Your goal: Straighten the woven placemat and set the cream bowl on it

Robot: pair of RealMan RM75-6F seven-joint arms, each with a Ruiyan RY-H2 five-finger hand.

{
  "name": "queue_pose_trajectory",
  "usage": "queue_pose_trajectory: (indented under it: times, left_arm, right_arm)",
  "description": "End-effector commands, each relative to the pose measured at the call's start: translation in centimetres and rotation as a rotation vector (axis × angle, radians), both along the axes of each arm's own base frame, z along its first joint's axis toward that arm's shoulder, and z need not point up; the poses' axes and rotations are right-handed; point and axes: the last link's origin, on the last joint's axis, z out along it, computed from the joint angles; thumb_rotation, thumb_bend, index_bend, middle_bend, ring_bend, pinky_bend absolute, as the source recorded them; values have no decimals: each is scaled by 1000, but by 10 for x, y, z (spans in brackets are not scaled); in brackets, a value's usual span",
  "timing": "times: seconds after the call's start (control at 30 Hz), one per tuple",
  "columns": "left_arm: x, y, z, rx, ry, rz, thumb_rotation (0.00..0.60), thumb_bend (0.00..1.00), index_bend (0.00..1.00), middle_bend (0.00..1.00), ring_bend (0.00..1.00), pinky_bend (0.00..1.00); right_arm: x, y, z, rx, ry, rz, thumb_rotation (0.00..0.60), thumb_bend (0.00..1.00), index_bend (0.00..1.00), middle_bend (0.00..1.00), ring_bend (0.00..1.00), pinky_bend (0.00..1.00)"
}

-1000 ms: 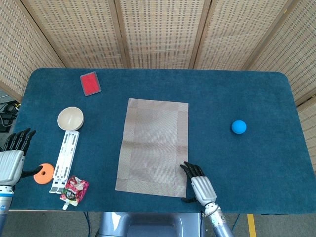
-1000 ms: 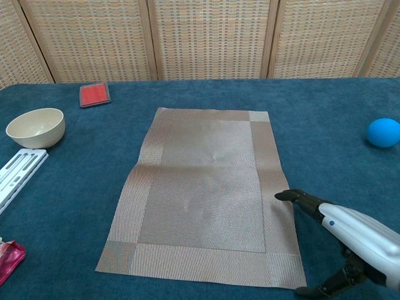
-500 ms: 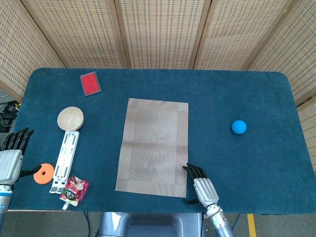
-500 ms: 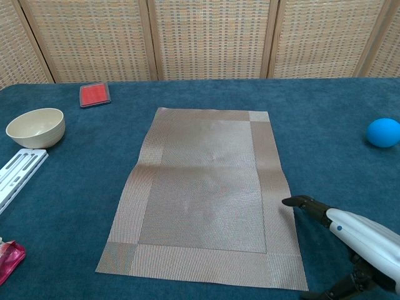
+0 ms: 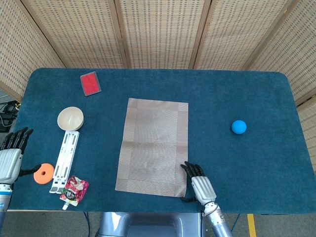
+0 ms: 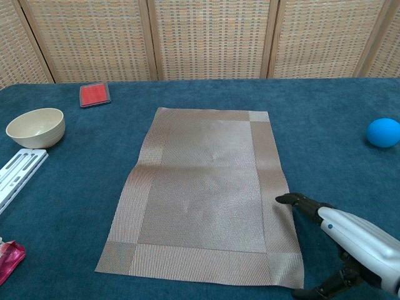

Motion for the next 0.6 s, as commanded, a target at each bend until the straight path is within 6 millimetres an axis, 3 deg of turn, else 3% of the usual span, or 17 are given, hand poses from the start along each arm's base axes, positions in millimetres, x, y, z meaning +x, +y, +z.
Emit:
queue_pose_trajectory:
  times: [0.03,0.37,0.6]
  left_arm:
    - [0,0,0,1,-2,-1,600,63,0,0,0,0]
    - [0,0,1,2,-11,1,600,63,0,0,0,0]
    - [-2,1,1,0,-18,9,600,63,0,0,0,0]
  right_arm:
    - [5,0,0,-42,-52,42,600,362,0,0,0,0]
    - [11,0,0,-86,-157,92,600,381,2,0,0,0]
    - [14,-2,-3,-77,-208,82,600,372,139,0,0,0]
